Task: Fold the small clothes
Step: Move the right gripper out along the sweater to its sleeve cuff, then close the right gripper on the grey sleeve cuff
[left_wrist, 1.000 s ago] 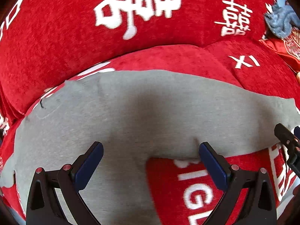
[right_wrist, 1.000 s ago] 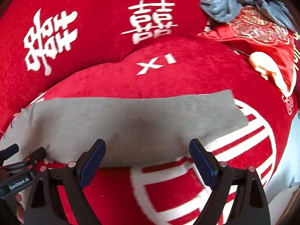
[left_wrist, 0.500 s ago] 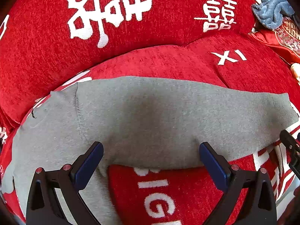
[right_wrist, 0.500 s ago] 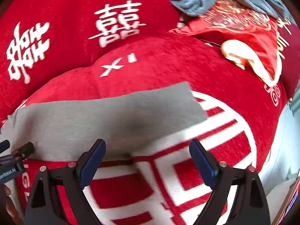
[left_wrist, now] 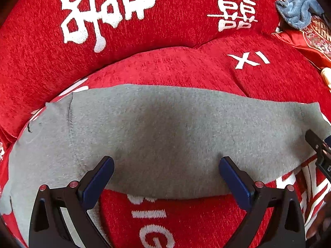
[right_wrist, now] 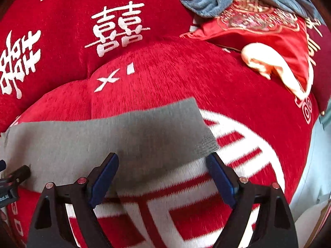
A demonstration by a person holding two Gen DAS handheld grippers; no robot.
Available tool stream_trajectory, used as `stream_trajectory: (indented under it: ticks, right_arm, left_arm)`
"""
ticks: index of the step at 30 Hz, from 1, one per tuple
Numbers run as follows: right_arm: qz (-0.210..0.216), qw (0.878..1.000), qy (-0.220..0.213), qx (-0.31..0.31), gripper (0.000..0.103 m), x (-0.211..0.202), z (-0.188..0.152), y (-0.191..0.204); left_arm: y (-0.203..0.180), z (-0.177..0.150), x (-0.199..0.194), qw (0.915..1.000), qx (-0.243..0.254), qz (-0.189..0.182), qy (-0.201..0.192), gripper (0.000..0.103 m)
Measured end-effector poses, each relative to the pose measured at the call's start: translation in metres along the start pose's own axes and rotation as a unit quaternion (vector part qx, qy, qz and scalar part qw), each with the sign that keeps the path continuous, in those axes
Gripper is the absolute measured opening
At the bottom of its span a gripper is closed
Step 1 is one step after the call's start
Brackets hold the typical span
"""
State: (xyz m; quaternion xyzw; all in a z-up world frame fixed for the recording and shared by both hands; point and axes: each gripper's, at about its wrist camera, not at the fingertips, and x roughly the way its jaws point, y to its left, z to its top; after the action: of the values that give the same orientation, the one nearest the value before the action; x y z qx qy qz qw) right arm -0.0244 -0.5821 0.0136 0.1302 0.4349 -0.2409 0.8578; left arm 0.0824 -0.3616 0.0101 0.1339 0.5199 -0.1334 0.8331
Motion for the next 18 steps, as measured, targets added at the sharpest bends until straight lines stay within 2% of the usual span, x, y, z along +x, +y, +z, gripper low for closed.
stream_trajectory:
  ticks: [3,4,6,8,10,13,18]
  right_arm:
    - [0.022,1.000,-0.010,0.003,0.085,0.005,0.007,0.000]
    - [0.032,0.999,-0.014,0.008,0.080,0.007,0.010,-0.001]
    - [0.050,0.999,-0.017,0.012,0.064,0.010,0.014,-0.002]
    - [0.070,0.997,-0.009,0.007,0.026,0.015,0.016,0.001]
    - [0.100,0.995,0.008,0.007,0.013,0.021,0.015,0.003]
    - [0.110,0.994,0.006,0.008,0.011,0.023,0.011,0.004]
    - [0.136,0.990,0.012,0.037,0.012,0.026,0.014,-0.005]
  left_arm:
    - [0.004,0.001,0.006,0.9997,-0.017,-0.018,0.005,0.102]
    - [0.006,0.002,0.007,0.9993,-0.026,-0.026,0.007,0.102]
    - [0.007,0.002,0.009,0.9988,-0.035,-0.033,0.007,0.102]
    - [0.005,0.002,0.009,0.9990,-0.032,-0.032,0.004,0.102]
    - [0.008,0.001,0.005,0.9987,-0.036,-0.036,0.001,0.102]
    - [0.026,-0.001,-0.008,0.9968,-0.063,-0.044,-0.022,0.102]
    - [0.083,0.000,-0.016,0.9918,-0.122,-0.022,-0.033,0.102]
